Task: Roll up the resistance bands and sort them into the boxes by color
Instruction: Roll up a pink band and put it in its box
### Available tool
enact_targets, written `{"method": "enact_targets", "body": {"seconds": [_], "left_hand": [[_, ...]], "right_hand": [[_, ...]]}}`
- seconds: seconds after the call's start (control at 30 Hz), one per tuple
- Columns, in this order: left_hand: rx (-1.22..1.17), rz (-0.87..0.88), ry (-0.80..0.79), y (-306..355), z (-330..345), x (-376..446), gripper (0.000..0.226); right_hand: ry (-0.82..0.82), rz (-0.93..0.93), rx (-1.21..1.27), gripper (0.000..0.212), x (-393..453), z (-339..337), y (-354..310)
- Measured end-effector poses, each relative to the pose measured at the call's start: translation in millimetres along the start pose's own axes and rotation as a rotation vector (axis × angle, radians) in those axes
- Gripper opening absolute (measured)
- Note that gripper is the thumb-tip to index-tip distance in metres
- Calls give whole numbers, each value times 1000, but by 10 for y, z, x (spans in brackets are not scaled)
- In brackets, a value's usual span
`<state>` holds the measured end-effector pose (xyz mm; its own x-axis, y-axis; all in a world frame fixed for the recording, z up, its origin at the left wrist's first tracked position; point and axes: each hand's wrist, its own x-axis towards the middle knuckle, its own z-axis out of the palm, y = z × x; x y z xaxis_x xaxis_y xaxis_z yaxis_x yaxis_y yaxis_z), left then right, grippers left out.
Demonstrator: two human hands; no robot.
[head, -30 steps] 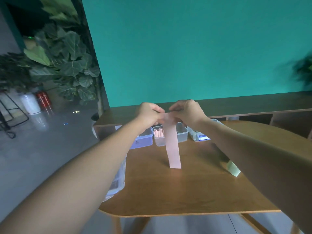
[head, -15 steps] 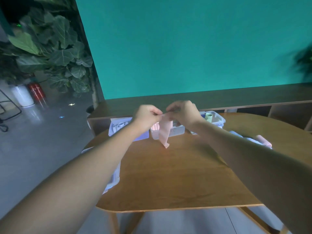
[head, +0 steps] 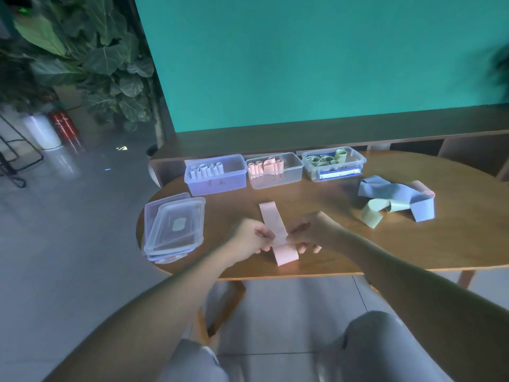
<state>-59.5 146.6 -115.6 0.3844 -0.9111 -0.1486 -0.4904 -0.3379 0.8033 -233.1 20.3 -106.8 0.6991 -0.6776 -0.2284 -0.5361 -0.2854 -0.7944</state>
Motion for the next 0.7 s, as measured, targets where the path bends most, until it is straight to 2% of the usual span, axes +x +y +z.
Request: {"method": "enact_targets", "body": {"seconds": [0.2,0.33,0.43,0.53,0.63,0.7], "left_hand": [[94,39,189,-164,79,119,15],[150,69,258,-273,136,382,23],[189,83,317,-405,200,695,32],[191,98,446,-556,222,1057,35],[204,120,578,-646,184,1454,30],[227,196,582,-672,156,1669,23]], "right_hand": [[179,20,78,15,156,115,181],[262,-61,-31,13,402,212,367],[284,-123,-203,32,685,308,523],[346,-153,-348,41,1013,321,571],[376,-144,-377,47,1381,249,519],[385,-159,-403,47,1614,200,476]]}}
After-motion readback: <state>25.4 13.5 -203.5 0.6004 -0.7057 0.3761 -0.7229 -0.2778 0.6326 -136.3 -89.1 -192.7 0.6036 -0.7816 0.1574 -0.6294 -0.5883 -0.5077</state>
